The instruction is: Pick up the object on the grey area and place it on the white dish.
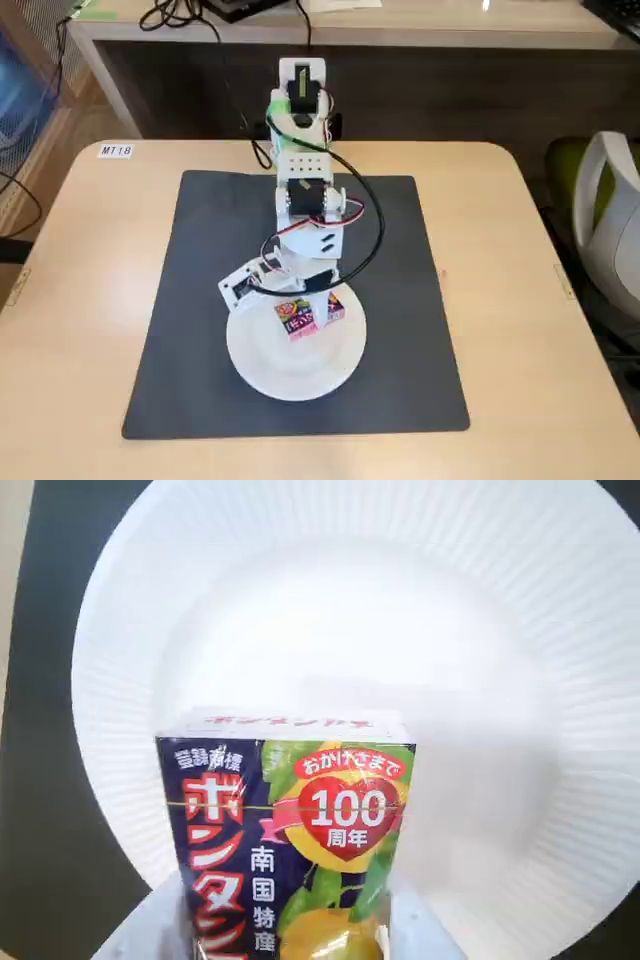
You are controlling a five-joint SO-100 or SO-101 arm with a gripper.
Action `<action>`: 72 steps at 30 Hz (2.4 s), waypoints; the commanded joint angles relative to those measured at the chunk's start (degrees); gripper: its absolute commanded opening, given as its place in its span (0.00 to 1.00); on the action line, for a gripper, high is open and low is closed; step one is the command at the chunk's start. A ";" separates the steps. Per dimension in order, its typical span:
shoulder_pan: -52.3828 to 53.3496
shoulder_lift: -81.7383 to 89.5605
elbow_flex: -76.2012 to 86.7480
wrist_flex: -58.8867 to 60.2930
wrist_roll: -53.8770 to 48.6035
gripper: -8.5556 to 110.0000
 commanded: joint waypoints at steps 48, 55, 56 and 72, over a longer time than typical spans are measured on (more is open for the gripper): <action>4.66 102.92 84.90 -21.27 28.48 0.07; 4.39 118.48 101.87 -21.88 25.40 0.07; 4.39 121.03 104.06 -21.80 25.14 0.07; 3.87 129.11 117.95 -20.92 19.25 0.07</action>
